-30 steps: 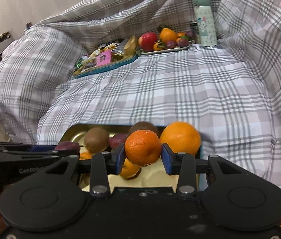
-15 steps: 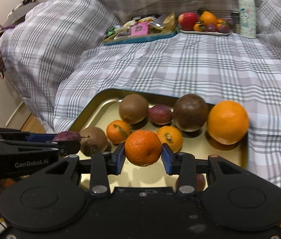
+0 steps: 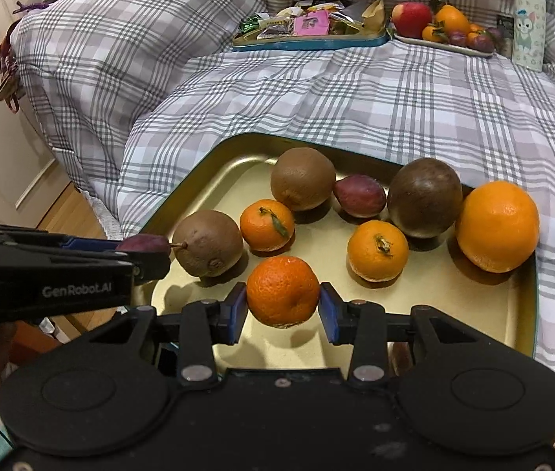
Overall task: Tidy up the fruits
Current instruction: 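Release the plum into the tray with the left gripper while the right releases the tangerine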
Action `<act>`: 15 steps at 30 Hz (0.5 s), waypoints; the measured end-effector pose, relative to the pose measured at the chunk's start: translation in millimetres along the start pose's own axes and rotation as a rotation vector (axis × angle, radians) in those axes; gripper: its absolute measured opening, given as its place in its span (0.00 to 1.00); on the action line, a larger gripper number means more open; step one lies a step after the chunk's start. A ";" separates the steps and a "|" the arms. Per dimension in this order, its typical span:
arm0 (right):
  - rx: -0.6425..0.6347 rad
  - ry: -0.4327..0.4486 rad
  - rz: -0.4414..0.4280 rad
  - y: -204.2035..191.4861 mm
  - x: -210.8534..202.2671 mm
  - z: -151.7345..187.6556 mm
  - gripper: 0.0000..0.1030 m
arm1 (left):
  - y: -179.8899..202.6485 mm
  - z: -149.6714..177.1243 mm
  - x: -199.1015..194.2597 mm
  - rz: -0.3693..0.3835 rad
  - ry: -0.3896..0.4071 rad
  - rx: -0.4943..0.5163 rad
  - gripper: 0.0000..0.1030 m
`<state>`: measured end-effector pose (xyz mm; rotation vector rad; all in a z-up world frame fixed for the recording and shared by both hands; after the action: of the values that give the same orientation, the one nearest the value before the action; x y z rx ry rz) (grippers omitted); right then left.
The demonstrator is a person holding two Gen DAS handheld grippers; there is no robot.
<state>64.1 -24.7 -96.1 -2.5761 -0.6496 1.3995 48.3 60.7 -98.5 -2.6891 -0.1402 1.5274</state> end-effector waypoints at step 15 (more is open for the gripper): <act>-0.026 -0.047 -0.024 -6.0 9.9 2.1 0.40 | -1.1 3.5 6.2 -0.026 0.001 0.004 0.41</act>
<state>65.2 -15.2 -103.0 -2.5537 -0.7076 1.4580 48.3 62.3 -105.5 -2.6742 -0.1704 1.5171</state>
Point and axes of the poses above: each gripper's, at about its wrist camera, not at the fingertips, and x roughly the way its jaws point, y to its right, z to its underside, the point moved 8 cm from there along x, roughly the way its jaws point, and after that the axes turned 9 degrees about -z, right-handed, at the moved point
